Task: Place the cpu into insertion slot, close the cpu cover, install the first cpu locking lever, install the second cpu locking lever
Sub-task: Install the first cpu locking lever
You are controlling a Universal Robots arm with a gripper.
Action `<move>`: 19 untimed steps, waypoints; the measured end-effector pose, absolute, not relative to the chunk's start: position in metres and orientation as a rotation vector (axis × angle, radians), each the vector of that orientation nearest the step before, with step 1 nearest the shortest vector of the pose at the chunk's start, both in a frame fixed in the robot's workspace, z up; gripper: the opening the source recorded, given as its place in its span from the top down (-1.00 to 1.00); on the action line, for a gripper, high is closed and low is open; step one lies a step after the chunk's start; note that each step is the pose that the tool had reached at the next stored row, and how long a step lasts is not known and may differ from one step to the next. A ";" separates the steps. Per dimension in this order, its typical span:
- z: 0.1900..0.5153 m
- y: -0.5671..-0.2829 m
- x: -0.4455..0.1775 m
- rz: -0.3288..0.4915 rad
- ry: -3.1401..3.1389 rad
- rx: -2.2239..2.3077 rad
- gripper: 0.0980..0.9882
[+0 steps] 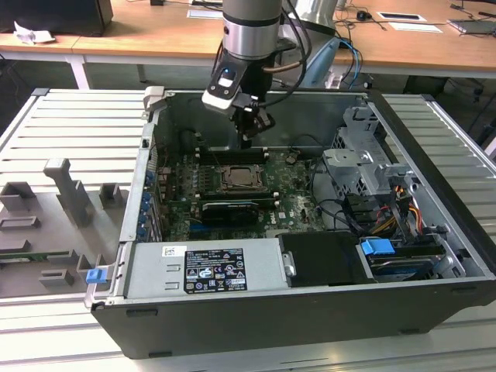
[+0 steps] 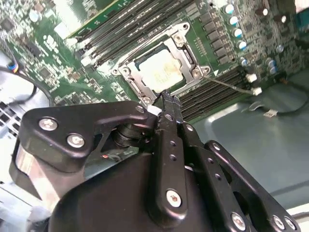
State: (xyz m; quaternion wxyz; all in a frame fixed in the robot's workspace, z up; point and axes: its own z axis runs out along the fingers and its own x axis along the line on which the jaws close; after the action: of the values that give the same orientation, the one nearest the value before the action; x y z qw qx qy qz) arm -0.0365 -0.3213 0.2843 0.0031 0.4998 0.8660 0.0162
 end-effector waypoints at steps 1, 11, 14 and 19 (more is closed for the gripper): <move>0.284 -0.321 -0.037 0.050 2.734 1.535 0.98; 0.284 -0.321 -0.037 0.050 2.937 1.110 0.98; 0.284 -0.321 -0.037 0.049 2.975 1.006 0.98; 0.284 -0.321 -0.036 0.049 3.030 0.833 0.98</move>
State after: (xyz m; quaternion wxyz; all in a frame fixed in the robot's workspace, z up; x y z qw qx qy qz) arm -0.0365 -0.3213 0.2842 -0.0005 0.2651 0.9641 0.0155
